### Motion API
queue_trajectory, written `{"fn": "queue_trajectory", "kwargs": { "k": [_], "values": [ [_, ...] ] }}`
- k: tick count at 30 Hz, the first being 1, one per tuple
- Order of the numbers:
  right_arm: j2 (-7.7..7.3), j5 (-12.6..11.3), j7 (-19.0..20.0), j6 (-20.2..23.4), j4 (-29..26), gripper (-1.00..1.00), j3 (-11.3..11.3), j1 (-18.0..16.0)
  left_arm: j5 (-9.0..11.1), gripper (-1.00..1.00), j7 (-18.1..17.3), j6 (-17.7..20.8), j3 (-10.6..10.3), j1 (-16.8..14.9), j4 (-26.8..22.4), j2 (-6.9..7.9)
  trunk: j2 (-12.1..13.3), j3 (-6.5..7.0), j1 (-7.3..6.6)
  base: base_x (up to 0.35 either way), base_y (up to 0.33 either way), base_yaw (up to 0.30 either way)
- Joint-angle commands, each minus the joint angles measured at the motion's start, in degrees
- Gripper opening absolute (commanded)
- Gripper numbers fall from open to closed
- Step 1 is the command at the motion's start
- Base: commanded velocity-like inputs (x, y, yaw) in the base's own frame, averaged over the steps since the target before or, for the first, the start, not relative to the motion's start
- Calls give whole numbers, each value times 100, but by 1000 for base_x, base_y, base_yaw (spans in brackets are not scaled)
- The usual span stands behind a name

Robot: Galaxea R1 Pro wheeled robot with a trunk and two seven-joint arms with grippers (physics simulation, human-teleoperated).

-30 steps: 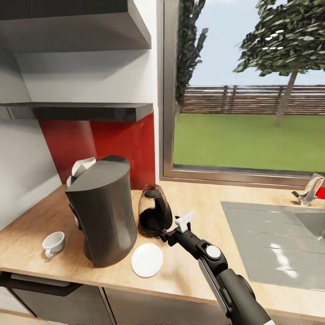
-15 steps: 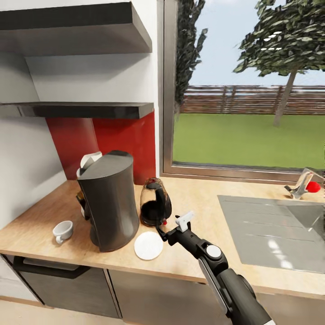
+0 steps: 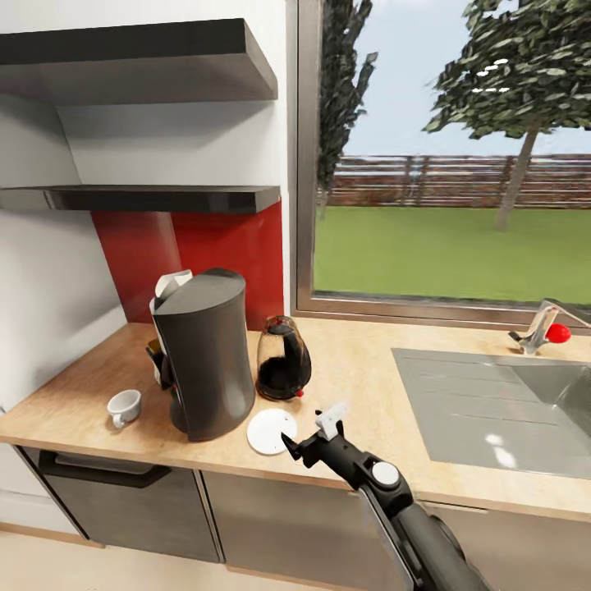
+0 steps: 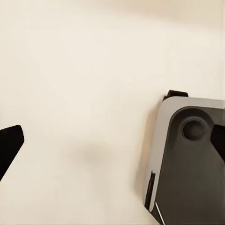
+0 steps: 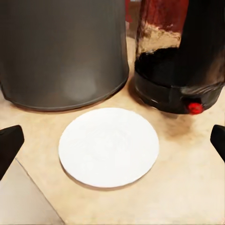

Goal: Set up a coffee station on the kitchen countertop: keep the coffee maker on the countertop, move the bottle of coffee from the kitchen shelf to the counter next to the coffee maker, place a paper coffee filter on top of the coffee maker, put the saucer next to the coffee maker with the coffee cup on the saucer, and place the electric kettle next to the coffee maker.

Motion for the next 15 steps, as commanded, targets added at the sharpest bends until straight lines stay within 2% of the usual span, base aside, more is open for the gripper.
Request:
{"fn": "queue_trajectory", "kwargs": {
  "k": [1,2,3,5,13,15],
  "values": [
    [1,-8,18,35,-5,100,67,27,-57,100,24,-25,32,-6,8,0,-13,-13,4,-2,0,0],
    [-2,-5,15,32,-3,100,218,80,-57,100,24,-28,35,-6,6,-2,-13,-13,4,-1,0,0],
    [-10,-4,11,28,2,100,523,150,-52,100,24,-32,38,-7,7,-6,-13,-13,4,0,0,0],
    [-14,-3,6,27,-9,100,802,213,-50,100,24,-35,40,-7,4,-8,-13,-13,4,-43,3,0],
    [-9,-8,7,31,-13,100,1257,340,-48,100,31,-36,41,-15,-1,-18,-13,-13,4,-246,68,0],
    [-17,-5,5,28,6,100,1584,377,-48,100,32,-32,41,-15,-1,-20,-13,-13,4,-259,78,0]
  ]
}}
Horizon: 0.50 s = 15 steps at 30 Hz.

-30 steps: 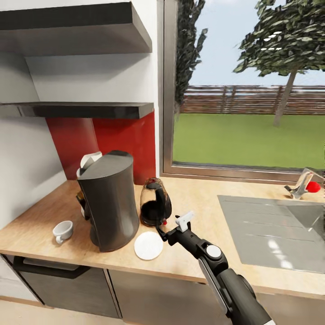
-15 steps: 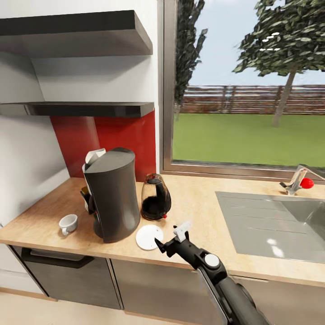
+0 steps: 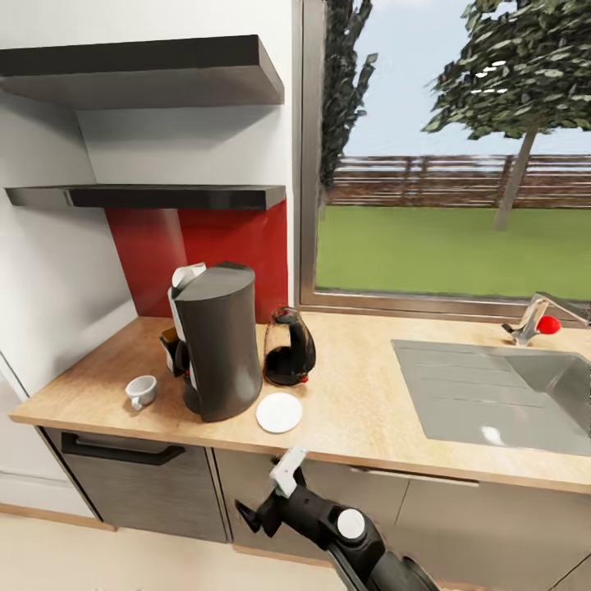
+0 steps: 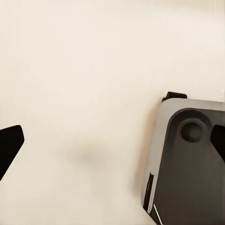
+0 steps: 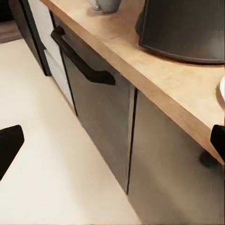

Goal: Set up a coffee station on the kitchen countertop: keep the coffee maker on the countertop, move the bottle of coffee from the kitchen shelf to the counter next to the coffee maker, place a paper coffee filter on top of the coffee maker, put the saucer next to the coffee maker with the coffee cup on the saucer, and place the electric kettle next to the coffee maker.

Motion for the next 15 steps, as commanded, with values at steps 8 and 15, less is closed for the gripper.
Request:
{"fn": "queue_trajectory", "kwargs": {
  "k": [8,15],
  "values": [
    [54,-9,-9,34,2028,100,398,47,-56,100,16,-29,32,-6,9,-42,-13,-13,2,-32,8,0],
    [268,-553,-1691,46,4448,100,-166,47,-82,100,-24,-18,18,-6,8,-59,-13,-13,2,0,0,0]
  ]
}}
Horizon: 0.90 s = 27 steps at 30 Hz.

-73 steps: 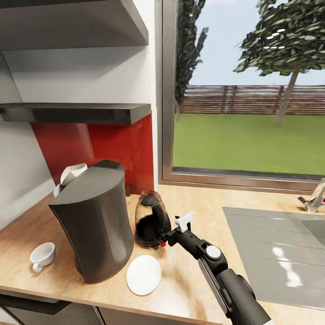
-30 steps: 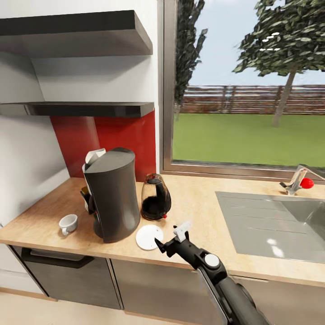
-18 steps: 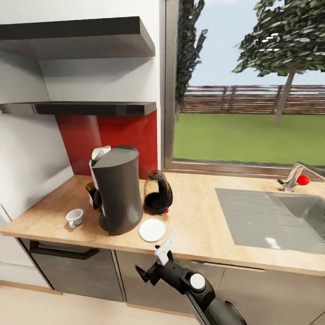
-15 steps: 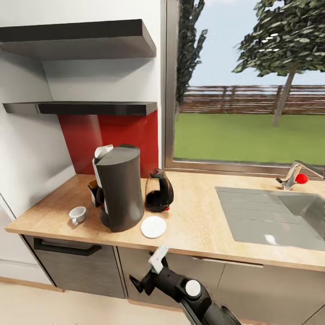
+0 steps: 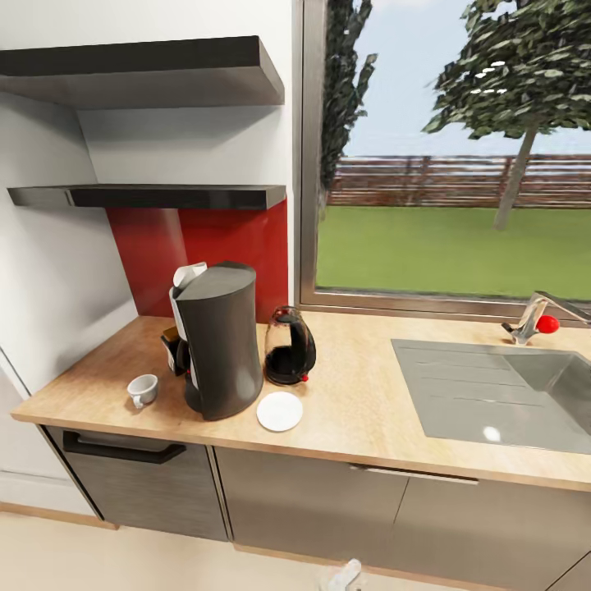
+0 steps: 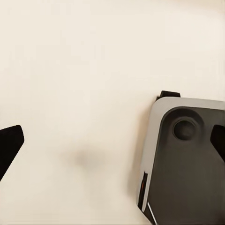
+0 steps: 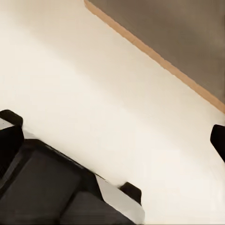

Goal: Set up a coffee station on the kitchen countertop: keep the coffee maker on the countertop, move the bottle of coffee from the kitchen shelf to the counter next to the coffee maker, place a paper coffee filter on top of the coffee maker, put the saucer next to the coffee maker with the coffee cup on the saucer, and place the electric kettle next to the coffee maker.

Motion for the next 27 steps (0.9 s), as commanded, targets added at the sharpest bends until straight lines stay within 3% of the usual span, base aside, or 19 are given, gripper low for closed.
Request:
{"fn": "queue_trajectory", "kwargs": {
  "k": [1,3,6,11,12,14,15,27],
  "values": [
    [2,-297,-183,29,279,100,-97,-8,-64,100,21,-15,27,-6,12,0,-13,-12,4,0,0,0],
    [0,-926,-414,20,1061,100,-294,-7,-80,100,-3,-9,8,-3,16,-4,-13,-12,4,0,0,0],
    [-4,-1125,-466,-41,1446,100,-329,-7,-88,100,-13,-10,-6,-2,15,-2,-13,-12,4,0,0,0],
    [8,-1342,-481,-184,1640,100,-382,-8,-93,100,-16,-16,-21,-5,10,13,-13,-12,4,0,0,0],
    [-13,-2394,-484,-214,1705,100,-512,-8,-97,100,-22,-26,-24,-6,8,9,-13,-12,4,0,215,-18],
    [-30,-2658,-485,-237,1893,100,-528,-8,-95,100,-23,-32,-25,-6,5,16,-13,-12,4,0,269,-7],
    [-74,-2717,-478,-624,2135,100,-525,-7,-94,100,-23,-36,-22,-6,8,52,-13,-12,4,0,303,0],
    [-77,-2724,-476,-671,2285,100,-522,-4,-94,100,-23,-33,-16,-15,8,62,-13,-12,4,0,304,-1]
  ]
}}
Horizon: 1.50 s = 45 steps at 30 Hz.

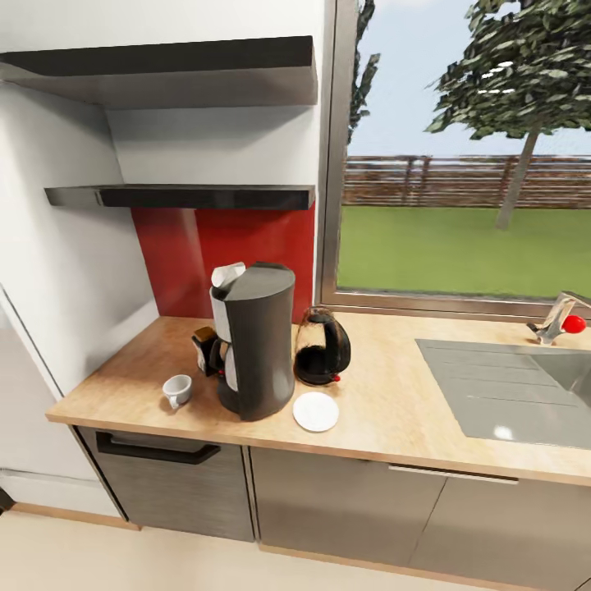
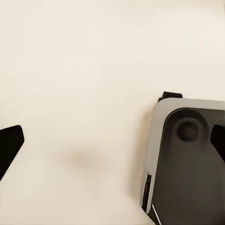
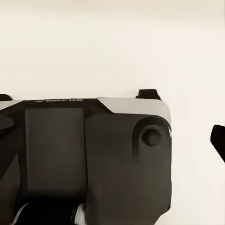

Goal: Set up a coffee station on the kitchen countertop: keep the coffee maker on the countertop, move the bottle of coffee from the kitchen shelf to the counter next to the coffee maker, place a paper coffee filter on top of the coffee maker, put the saucer next to the coffee maker with the coffee cup on the saucer, and place the electric kettle next to the coffee maker.

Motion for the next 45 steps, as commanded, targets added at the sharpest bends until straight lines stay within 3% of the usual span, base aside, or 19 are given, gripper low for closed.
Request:
{"fn": "queue_trajectory", "kwargs": {
  "k": [1,15,16,19,45],
  "values": [
    [-1,-42,-37,31,-5,100,49,-5,-61,100,23,-18,33,-6,8,0,-13,-13,4,0,304,-40],
    [-7,-34,-37,31,23,100,48,-7,-66,100,23,-9,30,-6,8,32,-13,-13,4,0,304,-217],
    [-89,-24,-37,31,31,100,49,-6,-69,100,23,-6,25,-6,8,34,-13,-13,4,0,304,-263],
    [-134,-24,-37,31,32,100,49,-7,-70,100,23,-6,25,-4,8,29,-13,-13,4,0,304,-156],
    [-148,20,-37,34,32,100,67,-6,-70,100,23,3,30,3,8,24,-13,-13,4,0,304,-6]
  ]
}}
